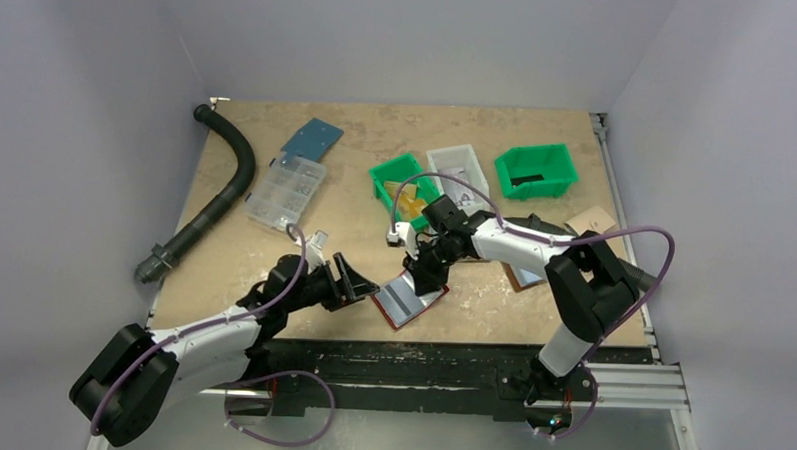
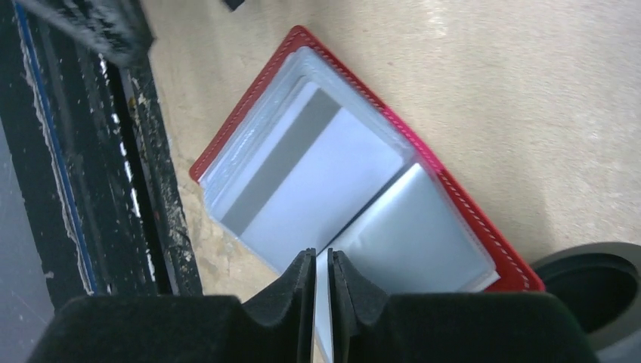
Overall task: Take the credit cards out of the card holder
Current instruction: Remove the credit card from the card holder.
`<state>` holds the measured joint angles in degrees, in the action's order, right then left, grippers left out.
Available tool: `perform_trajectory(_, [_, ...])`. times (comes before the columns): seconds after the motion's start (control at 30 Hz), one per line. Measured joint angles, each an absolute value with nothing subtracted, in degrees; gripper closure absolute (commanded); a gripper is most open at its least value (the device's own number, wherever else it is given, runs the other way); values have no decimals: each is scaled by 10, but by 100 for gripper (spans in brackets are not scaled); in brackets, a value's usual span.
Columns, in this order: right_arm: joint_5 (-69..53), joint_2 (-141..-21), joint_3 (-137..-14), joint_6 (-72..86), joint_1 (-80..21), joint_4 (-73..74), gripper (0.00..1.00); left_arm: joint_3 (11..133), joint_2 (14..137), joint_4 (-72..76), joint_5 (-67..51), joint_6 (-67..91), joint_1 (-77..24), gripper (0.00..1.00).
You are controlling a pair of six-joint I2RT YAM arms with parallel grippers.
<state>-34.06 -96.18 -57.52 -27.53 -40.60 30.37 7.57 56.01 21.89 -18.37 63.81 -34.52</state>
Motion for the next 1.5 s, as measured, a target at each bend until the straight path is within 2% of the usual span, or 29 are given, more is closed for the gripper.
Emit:
perform_trajectory(0.27, [-335, -966, -575, -223, -392, 274, 88, 55, 546, 291, -168, 686, -366, 48])
perform_trajectory(0.57, [-320, -983, -575, -192, -392, 258, 93, 65, 626, 334, -124, 686, -432, 48])
perform_trajectory(1.5, [-308, -1001, -580, -168, -392, 256, 97, 74, 731, 453, -87, 716, -451, 53])
